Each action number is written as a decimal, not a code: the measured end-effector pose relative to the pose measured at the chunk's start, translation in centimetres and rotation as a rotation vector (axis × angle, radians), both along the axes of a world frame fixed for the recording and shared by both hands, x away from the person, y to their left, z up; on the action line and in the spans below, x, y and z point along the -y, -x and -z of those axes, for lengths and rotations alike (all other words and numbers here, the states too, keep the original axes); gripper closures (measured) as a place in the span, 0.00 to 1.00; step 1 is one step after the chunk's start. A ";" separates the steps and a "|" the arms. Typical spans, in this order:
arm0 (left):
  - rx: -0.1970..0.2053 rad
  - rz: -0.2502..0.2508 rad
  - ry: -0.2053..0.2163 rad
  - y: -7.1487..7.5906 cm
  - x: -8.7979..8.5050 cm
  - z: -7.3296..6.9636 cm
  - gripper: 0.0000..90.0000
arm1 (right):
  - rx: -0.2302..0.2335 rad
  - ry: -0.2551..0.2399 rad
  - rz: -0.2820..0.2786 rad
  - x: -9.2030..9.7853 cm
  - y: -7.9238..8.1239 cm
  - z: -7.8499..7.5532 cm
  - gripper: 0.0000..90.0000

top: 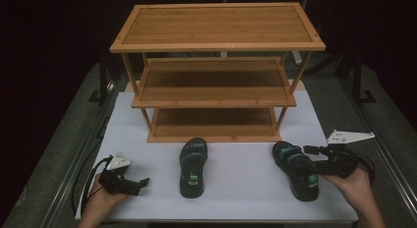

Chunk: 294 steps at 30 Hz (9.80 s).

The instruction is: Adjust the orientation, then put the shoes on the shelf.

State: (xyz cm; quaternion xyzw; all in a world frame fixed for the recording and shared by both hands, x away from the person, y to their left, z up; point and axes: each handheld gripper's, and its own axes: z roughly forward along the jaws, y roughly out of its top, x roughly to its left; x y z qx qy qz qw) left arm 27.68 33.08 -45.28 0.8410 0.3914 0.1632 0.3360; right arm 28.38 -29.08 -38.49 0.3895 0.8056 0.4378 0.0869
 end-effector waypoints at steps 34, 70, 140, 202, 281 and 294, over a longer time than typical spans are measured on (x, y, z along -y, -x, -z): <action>0.001 0.000 0.000 0.0 0.0 0.0 0.00 | -0.042 -0.114 -0.135 -0.7 -0.5 -0.1 0.76; 0.002 -0.001 0.003 0.0 0.0 0.0 0.00 | -0.009 -0.061 -0.415 -16.0 -5.4 -1.0 0.76; 0.009 0.463 0.125 -4.2 12.3 -5.8 0.77 | 0.006 0.011 -0.397 -19.0 -4.1 1.7 0.75; 0.186 0.273 0.207 -10.7 14.9 -5.5 0.55 | 0.195 -0.057 -0.124 -17.6 -10.4 1.6 0.60; 0.079 0.219 0.116 -10.9 15.4 -1.6 0.21 | 0.059 0.008 -0.064 -17.7 -9.8 5.7 0.39; 0.076 0.161 0.171 -13.0 14.5 -1.2 0.27 | 0.074 0.013 -0.020 -17.9 -11.6 5.9 0.45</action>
